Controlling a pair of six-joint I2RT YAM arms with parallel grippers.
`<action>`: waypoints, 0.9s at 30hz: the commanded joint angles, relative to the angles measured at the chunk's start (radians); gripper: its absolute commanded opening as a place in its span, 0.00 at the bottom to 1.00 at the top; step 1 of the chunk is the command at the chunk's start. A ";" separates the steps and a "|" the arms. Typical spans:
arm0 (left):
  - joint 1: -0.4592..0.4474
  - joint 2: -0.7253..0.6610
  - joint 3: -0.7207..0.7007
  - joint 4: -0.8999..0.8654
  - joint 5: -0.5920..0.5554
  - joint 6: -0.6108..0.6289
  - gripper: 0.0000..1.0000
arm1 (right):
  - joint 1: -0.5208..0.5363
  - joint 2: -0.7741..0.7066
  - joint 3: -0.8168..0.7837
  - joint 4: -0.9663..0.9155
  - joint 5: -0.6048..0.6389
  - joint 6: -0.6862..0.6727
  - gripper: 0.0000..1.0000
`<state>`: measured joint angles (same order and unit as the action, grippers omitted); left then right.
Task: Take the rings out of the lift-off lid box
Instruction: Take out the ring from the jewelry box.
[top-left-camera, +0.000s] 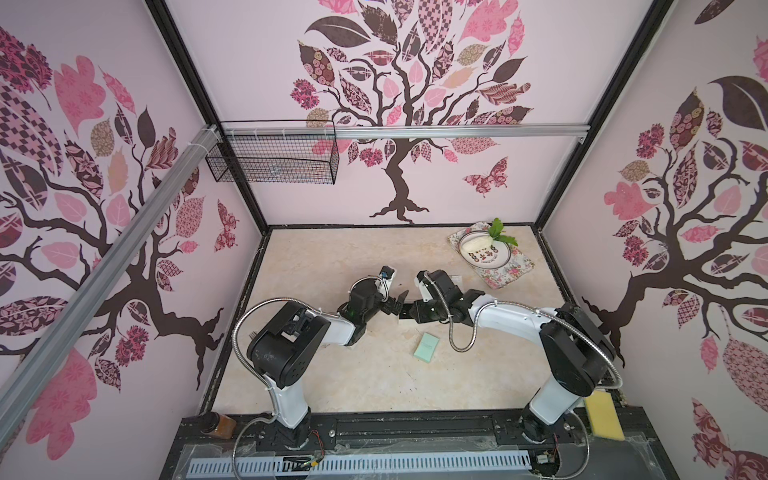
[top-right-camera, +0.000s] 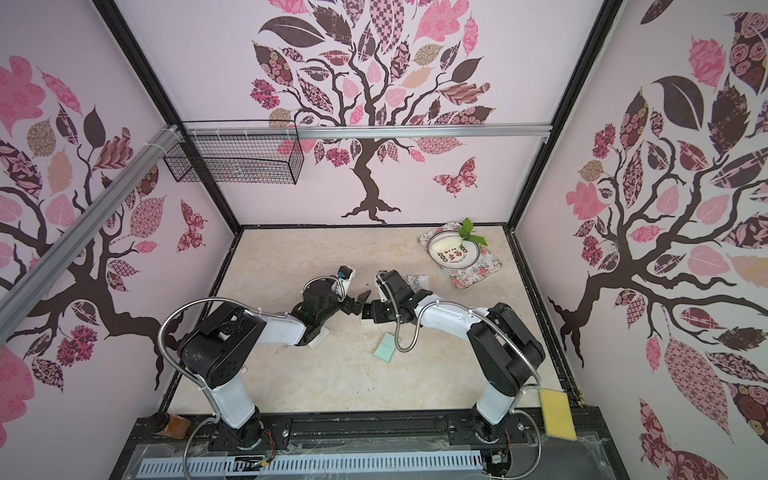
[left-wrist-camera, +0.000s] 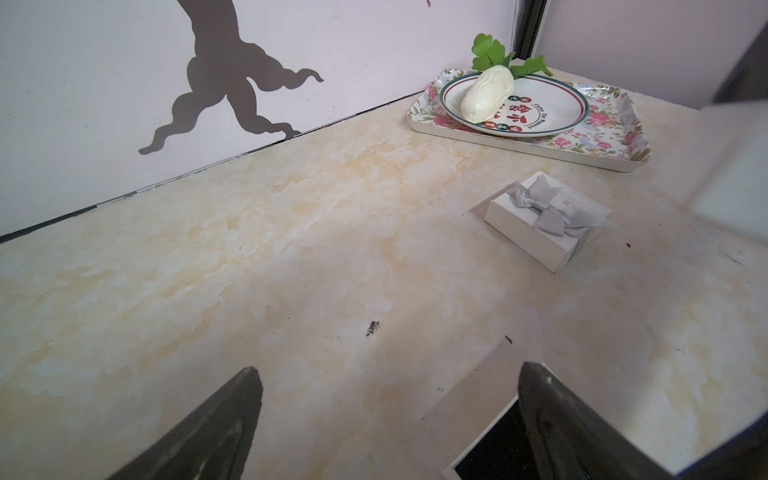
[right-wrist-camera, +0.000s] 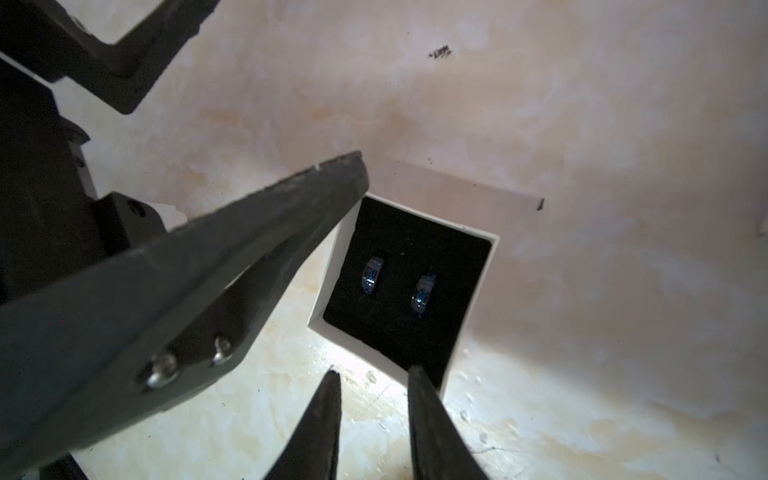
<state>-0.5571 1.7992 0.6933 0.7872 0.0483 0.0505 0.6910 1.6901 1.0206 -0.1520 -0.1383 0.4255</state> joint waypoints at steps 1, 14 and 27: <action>0.000 0.037 -0.034 0.070 0.008 0.008 0.98 | 0.005 0.038 0.045 -0.014 0.009 0.035 0.31; -0.001 0.115 -0.026 0.123 0.004 0.006 0.98 | 0.006 0.098 0.081 -0.008 0.048 0.045 0.31; -0.006 0.148 -0.031 0.127 -0.010 0.001 0.98 | 0.007 0.158 0.118 -0.011 0.089 0.046 0.31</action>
<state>-0.5571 1.9324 0.6754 0.8879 0.0463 0.0490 0.6918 1.8191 1.1027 -0.1501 -0.0780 0.4400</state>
